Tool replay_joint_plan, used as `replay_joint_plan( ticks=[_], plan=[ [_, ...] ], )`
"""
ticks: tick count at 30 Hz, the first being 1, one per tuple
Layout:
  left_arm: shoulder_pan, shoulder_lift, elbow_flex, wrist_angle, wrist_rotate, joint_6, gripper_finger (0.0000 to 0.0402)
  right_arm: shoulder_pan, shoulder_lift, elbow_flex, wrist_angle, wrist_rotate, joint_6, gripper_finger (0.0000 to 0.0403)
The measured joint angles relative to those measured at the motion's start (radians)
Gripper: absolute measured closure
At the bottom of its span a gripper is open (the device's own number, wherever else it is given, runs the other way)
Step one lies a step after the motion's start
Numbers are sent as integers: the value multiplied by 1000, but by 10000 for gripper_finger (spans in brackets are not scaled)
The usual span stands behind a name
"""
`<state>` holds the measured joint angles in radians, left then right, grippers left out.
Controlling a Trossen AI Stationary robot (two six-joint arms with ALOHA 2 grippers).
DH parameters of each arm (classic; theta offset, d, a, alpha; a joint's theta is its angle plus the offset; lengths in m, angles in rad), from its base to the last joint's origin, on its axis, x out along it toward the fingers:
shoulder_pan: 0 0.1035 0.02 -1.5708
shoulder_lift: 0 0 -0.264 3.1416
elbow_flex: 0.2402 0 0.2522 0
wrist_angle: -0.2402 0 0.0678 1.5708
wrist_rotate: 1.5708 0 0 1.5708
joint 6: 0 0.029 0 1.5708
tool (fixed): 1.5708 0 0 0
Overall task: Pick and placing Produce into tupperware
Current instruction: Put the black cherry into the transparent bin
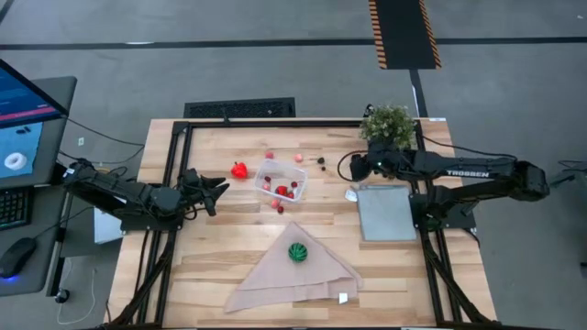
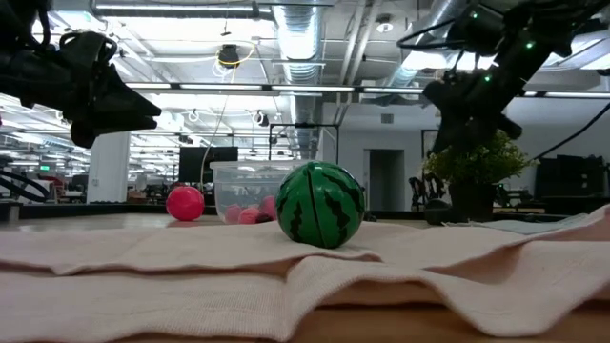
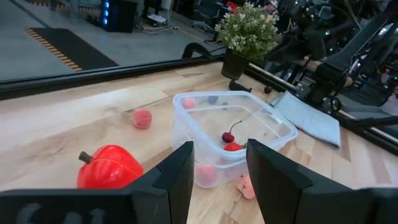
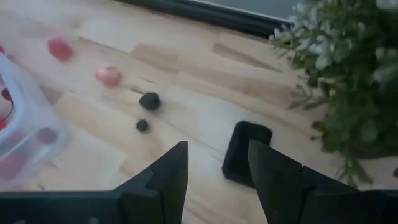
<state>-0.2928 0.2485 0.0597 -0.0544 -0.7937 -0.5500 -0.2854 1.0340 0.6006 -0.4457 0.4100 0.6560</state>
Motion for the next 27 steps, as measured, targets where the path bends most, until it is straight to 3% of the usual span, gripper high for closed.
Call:
replay_joint_plan(
  ticks=[6, 13, 23, 27],
  plan=[
    [0, 0, 0, -11, 5, 1, 263, 73, 0, 0, -80, -97, 36, 214],
    [0, 0, 0, -11, 7, 20, 263, 134, 0, 0, -227, -152, 233, 214],
    [0, 0, 2, -22, 8, 21, 263, 153, 0, 0, -612, -163, 485, 252],
    [0, 0, 2, -22, 8, 21, 263, 152, 0, 0, -646, -150, 510, 269]
  ],
)
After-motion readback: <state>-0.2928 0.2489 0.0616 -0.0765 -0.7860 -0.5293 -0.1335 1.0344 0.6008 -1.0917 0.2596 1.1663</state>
